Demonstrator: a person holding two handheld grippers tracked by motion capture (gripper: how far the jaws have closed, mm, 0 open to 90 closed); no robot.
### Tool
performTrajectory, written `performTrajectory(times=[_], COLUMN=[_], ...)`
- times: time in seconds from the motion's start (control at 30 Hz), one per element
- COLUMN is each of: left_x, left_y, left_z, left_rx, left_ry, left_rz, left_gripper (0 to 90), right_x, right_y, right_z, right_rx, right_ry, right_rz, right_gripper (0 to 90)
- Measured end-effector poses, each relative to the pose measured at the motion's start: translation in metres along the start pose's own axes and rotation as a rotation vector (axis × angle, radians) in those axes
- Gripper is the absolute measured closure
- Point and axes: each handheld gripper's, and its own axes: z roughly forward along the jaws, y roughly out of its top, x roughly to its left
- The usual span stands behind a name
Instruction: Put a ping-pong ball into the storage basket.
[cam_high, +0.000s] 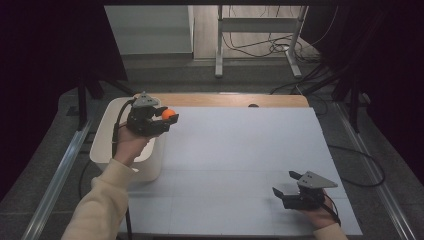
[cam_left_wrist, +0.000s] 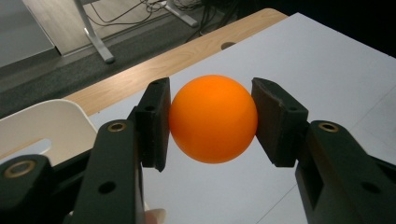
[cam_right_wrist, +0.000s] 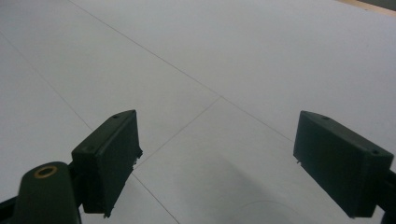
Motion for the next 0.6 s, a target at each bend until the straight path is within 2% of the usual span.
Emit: performTrajectory(times=[0.2, 0.6], left_x=[0.003, 0.013], left_y=[-0.001, -0.004], left_z=[0.001, -0.002], left_rx=[0.012, 0.01], left_ry=[0.009, 0.031], left_rz=[0.002, -0.023], left_gripper=[49.9, 49.9], right_x=[0.0, 0.0], right_y=[0.0, 0.0], right_z=[0.0, 0.0], right_rx=[0.002, 0.001], right_ry=[-0.001, 0.002], right_rz=[-0.001, -0.001], right_gripper=[14.8, 14.8])
